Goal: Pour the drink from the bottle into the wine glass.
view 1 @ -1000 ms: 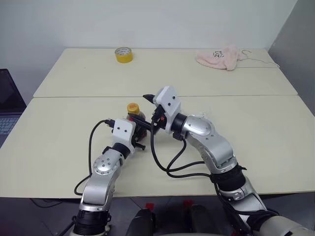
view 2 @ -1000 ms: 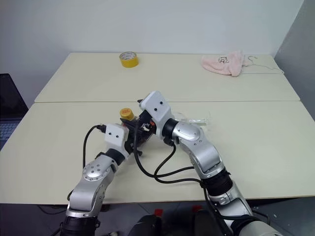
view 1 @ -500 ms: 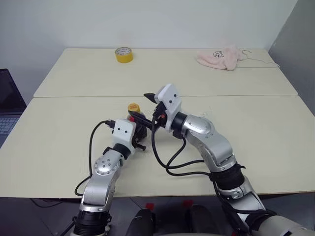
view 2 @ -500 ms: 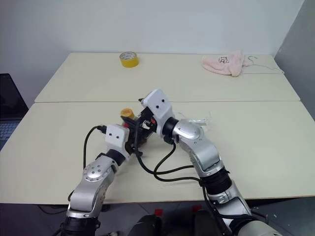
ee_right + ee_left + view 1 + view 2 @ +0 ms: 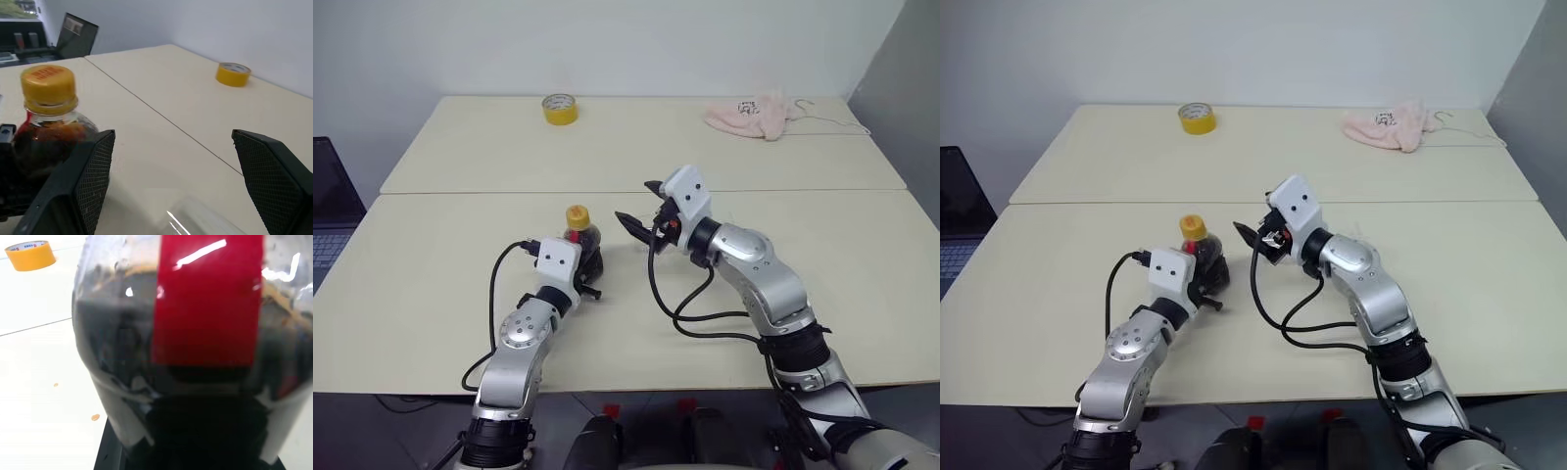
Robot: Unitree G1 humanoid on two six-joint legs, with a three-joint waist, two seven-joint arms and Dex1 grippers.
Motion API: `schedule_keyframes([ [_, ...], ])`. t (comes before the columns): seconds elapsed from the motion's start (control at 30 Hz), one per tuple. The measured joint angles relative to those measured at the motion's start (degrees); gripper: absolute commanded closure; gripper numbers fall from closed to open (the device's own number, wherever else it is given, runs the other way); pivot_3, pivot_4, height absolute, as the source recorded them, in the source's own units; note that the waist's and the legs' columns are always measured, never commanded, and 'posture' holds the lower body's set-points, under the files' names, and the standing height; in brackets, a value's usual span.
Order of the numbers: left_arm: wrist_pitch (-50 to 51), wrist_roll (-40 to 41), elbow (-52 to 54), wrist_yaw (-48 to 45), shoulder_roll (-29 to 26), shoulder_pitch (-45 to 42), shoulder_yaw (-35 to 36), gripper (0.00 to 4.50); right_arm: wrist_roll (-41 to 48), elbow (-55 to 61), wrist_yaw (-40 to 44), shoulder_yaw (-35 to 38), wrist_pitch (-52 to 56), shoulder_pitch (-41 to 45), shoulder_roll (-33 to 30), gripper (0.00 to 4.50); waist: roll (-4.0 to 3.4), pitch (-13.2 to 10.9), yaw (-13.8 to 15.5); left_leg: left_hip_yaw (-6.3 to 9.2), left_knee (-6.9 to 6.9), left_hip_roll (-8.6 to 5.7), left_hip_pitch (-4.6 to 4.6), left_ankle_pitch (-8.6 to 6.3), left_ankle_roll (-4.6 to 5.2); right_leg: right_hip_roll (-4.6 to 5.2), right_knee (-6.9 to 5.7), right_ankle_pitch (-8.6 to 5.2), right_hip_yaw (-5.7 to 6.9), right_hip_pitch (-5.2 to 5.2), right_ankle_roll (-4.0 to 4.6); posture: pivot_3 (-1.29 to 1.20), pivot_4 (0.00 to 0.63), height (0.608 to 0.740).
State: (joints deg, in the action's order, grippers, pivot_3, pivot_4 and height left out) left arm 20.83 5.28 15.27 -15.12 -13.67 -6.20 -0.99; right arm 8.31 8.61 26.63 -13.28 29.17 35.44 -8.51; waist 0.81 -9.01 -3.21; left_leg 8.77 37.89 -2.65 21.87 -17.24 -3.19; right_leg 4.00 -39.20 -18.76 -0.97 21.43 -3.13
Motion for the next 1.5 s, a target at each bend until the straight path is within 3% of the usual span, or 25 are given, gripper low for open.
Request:
schedule_keyframes([
  [0.37, -0.01, -0.01, 0.00, -0.11, 0.08, 0.00, 0.04, 3.66, 6.17, 5.81, 5.65, -1.59, 4.46, 0.51, 0.43, 0.43, 0.00, 0.00, 0.01, 0.03, 0.01, 0.00, 0.00, 0.00, 0.00, -0.01, 0.00, 0.00, 0.01, -0.01, 0.00, 0.00, 0.150, 0.740],
  [0.8, -0.01, -0.05, 0.00, -0.39, 0.06, -0.06, 0.05, 3.66, 1.53, -2.33, 3.41, -5.78, 2.42, 6.34, 4.61, 0.43, 0.00, 0.00, 0.02, 0.04, 0.02, -0.02, 0.00, 0.00, 0.00, -0.01, 0.00, 0.00, 0.03, 0.00, 0.00, 0.00, 0.150, 0.740],
  [1.5, -0.01, -0.07, -0.07, -0.51, 0.09, -0.21, -1.04, 3.69, -0.27, -2.35, 3.81, -5.89, 1.83, 6.12, 3.40, 0.43, 0.00, 0.00, 0.02, 0.04, 0.02, -0.03, 0.01, 0.00, 0.00, 0.00, -0.01, 0.00, 0.02, 0.00, 0.00, 0.00, 0.150, 0.740],
])
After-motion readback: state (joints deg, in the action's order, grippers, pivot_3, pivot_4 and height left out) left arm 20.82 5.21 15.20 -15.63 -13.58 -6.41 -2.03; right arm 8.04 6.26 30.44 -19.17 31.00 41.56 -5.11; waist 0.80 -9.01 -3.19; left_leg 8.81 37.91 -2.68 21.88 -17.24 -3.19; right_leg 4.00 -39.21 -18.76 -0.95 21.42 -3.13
